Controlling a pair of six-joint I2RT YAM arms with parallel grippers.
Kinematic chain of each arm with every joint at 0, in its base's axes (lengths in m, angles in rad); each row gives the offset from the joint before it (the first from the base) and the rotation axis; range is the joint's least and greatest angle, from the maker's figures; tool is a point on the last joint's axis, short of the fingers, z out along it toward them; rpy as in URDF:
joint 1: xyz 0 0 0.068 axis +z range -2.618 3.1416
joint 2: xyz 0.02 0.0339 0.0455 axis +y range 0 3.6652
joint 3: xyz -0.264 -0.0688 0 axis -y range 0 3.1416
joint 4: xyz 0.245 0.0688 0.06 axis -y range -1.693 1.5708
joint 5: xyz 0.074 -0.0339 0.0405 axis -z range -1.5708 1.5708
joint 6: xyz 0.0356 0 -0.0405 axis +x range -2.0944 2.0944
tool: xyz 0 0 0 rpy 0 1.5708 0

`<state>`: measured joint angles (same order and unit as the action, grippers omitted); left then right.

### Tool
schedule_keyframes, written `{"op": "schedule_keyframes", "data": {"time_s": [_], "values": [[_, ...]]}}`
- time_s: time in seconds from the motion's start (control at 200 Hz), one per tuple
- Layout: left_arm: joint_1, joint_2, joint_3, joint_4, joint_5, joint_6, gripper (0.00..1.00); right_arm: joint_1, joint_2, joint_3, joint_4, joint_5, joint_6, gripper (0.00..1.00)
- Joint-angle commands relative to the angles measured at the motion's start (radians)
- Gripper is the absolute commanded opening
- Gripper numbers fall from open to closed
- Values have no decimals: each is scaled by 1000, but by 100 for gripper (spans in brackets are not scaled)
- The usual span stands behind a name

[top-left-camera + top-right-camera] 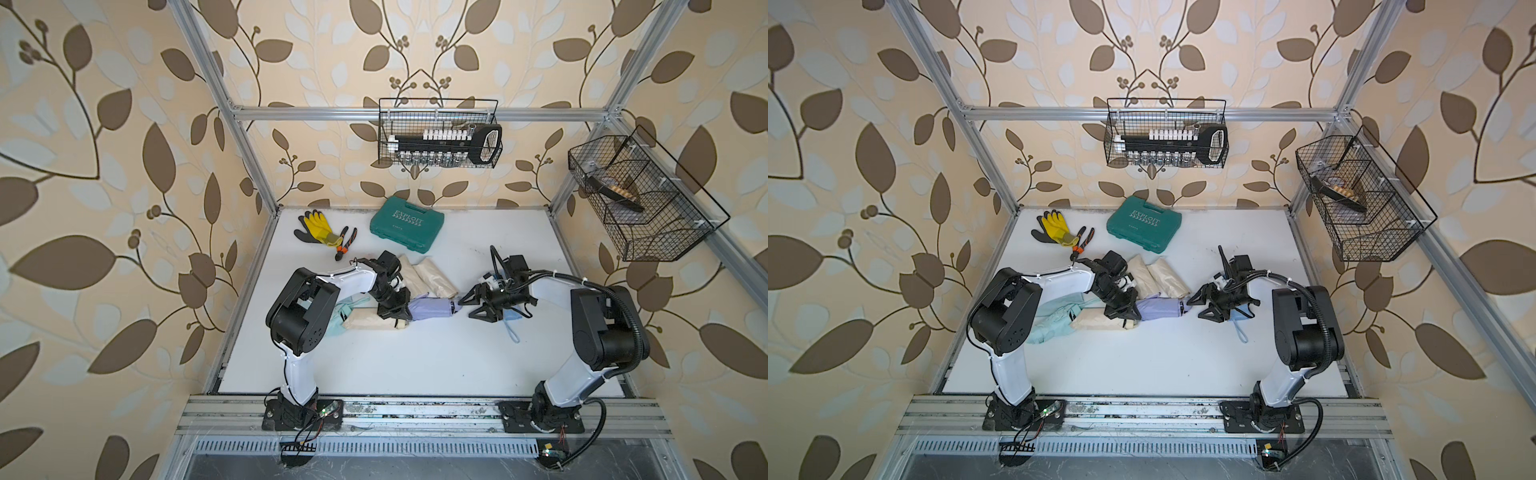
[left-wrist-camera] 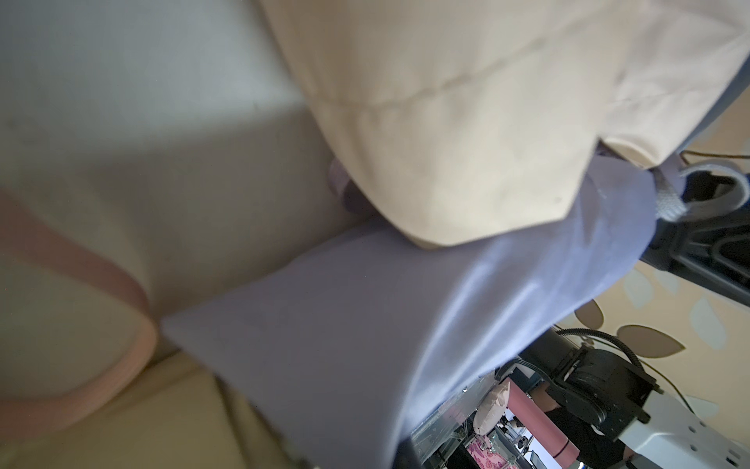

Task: Take umbrellas out of sleeves
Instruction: Take out the umbrella from the umbrella sleeve.

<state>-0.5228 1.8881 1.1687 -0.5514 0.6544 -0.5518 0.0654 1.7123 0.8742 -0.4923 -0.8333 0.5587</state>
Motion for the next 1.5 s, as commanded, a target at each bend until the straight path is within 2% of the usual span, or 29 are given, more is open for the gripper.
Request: {"op": "schedule_keyframes", "data": {"time_s": [0.0, 0.25, 0.47, 0.67, 0.745, 0.945, 1.16, 1.494], "values": [[1, 21, 7, -45, -15, 16, 0, 11, 34, -16, 75, -38, 30, 62], [2, 34, 12, -48, -10, 16, 0, 31, 94, 18, 136, -45, 54, 61], [1, 42, 19, -52, -7, 17, 0, 31, 120, 18, 185, -40, 74, 55], [1, 53, 29, -55, -1, 13, 0, 32, 136, 21, 241, -58, 98, 36], [1, 54, 37, -59, 1, 15, 0, 33, 127, 21, 242, -58, 96, 33], [1, 53, 63, -76, 9, 22, 0, 32, 68, -3, 246, -46, 96, 25], [7, 30, 69, -93, 13, 28, 0, 16, -20, -13, 201, -19, 82, 24], [17, -68, 93, -78, 69, 13, 0, 6, -241, 28, 10, 24, 48, 23]]}}
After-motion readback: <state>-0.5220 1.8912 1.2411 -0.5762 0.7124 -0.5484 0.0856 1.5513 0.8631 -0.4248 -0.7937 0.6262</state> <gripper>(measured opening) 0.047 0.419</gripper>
